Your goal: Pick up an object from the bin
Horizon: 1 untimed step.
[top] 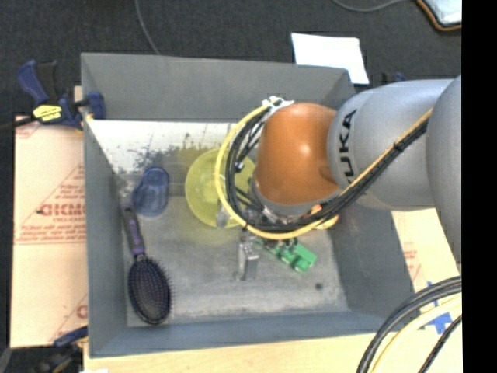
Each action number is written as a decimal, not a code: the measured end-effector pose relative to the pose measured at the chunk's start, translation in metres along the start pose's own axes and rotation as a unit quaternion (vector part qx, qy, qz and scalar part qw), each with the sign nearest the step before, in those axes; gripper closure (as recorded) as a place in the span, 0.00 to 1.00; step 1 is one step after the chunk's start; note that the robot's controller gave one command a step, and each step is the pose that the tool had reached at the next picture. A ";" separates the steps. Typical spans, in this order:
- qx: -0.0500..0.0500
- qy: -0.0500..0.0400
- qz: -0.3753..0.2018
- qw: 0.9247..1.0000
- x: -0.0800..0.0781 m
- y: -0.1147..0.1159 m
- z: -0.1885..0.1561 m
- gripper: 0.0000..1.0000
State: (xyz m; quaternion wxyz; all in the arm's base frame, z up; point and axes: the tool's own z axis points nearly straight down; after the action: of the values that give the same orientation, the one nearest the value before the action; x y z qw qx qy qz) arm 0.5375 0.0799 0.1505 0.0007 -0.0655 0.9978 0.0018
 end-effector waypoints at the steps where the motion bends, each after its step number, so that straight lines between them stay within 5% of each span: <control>1: 0.000 -0.003 0.052 0.999 -0.012 -0.016 0.038 0.00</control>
Offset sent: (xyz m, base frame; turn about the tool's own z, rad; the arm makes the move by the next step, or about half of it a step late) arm 0.0602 -0.0332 -0.0495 0.0868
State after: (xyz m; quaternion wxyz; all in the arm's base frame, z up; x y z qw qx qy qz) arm 0.5519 0.0661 0.1127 0.0034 -0.0135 0.9999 0.0018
